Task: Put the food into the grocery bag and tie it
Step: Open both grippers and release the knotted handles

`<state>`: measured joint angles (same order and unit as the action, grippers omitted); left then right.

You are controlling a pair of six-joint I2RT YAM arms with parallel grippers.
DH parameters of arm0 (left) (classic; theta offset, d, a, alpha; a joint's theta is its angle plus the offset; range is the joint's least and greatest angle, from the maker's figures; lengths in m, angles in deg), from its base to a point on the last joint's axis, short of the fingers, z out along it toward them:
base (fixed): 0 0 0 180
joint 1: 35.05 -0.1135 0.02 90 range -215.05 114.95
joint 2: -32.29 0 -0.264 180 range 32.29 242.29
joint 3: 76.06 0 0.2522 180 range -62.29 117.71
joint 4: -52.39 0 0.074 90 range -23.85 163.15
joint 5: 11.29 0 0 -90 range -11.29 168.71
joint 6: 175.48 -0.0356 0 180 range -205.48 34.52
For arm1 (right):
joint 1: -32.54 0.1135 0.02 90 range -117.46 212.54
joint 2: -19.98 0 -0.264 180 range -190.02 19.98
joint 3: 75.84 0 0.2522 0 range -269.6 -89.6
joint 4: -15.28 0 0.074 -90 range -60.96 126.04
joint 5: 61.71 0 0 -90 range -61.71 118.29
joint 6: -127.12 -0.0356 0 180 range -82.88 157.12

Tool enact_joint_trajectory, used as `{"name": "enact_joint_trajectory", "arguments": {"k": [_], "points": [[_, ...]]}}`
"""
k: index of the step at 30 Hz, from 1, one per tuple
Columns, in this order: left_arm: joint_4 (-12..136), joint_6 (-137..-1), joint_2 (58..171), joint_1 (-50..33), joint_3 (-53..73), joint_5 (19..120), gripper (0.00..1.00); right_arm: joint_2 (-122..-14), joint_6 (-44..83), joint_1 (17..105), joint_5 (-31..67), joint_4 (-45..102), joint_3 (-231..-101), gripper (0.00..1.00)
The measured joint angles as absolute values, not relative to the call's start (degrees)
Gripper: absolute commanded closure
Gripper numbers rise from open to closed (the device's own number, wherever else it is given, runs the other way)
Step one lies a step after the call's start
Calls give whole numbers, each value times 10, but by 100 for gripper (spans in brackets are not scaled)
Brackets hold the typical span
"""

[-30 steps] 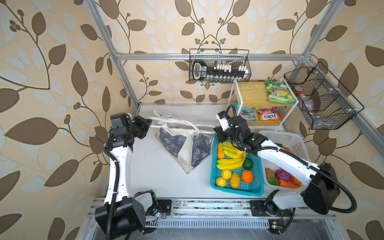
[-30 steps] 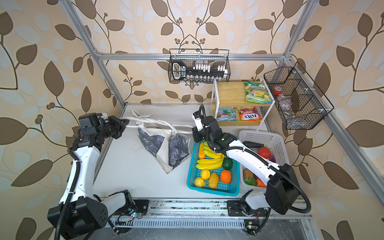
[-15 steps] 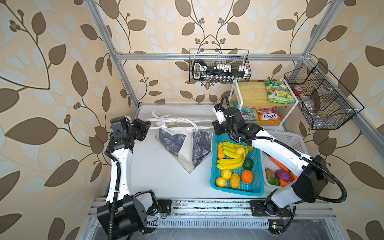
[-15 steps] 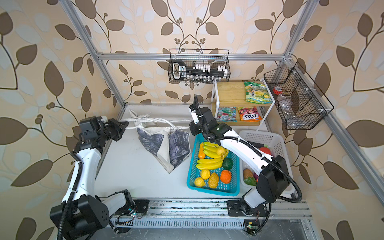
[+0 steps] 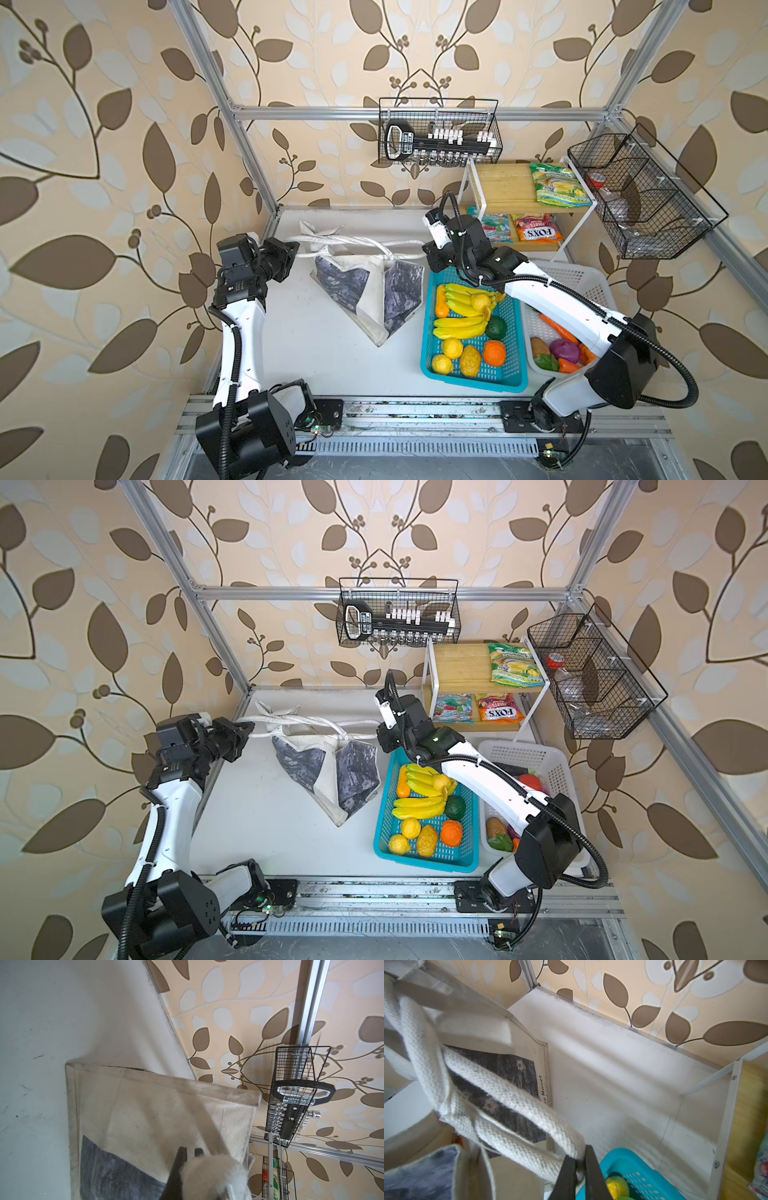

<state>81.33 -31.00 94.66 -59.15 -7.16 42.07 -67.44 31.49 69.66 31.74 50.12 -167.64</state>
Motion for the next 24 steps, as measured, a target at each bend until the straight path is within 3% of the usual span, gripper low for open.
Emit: {"name": "enact_joint_trajectory", "arguments": {"k": [4, 9, 15, 18, 20, 21, 24], "points": [[788, -298, 945, -599, -92, 410, 72, -675, 319, 699, 315, 509, -1692, 69], [774, -291, 941, -603, -102, 402, 57, -675, 312, 703, 300, 504, -1694, 57], [790, -303, 921, -603, -102, 405, 28, -673, 305, 711, 298, 501, -1702, 25], [806, -315, 908, -603, -102, 420, 1, -665, 302, 712, 307, 499, -1702, 19], [823, -319, 898, -603, -101, 432, 1, -658, 298, 712, 313, 498, -1702, 11], [831, -320, 892, -603, -101, 439, 1, -653, 296, 712, 316, 497, -1702, 0], [857, -331, 873, -604, -95, 459, 1, -633, 292, 712, 325, 494, -1700, 0]]}}
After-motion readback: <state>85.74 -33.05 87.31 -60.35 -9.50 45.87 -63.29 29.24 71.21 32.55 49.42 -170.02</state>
